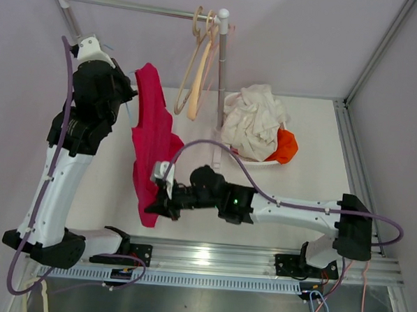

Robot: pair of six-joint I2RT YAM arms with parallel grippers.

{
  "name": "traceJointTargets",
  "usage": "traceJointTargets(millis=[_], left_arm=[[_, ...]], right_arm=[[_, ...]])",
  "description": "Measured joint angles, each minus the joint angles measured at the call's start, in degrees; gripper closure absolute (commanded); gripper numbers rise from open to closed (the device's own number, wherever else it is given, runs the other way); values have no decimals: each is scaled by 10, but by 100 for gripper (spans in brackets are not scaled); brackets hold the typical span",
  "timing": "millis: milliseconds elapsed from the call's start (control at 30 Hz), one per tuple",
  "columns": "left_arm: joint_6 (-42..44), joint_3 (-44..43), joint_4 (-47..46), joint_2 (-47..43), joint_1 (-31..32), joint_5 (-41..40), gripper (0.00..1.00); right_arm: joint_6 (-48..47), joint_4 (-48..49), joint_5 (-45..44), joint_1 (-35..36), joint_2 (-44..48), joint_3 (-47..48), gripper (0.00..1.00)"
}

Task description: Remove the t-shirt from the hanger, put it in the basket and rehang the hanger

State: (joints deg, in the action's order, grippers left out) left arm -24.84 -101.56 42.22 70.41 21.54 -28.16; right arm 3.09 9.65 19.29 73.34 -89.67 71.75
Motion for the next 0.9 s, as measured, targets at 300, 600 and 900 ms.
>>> traceJointTargets(millis=[300,600,900], left_arm=[[-10,-85,115,106,-43,68,99],[20,-110,124,51,-33,19,100],[28,-137,175,119,-43,33,100]], right_arm=[[52,37,-91,73,35,-133,100],[45,-14,-75,68,-33,-39,100],[21,-22,-103,152,-70,3,100]])
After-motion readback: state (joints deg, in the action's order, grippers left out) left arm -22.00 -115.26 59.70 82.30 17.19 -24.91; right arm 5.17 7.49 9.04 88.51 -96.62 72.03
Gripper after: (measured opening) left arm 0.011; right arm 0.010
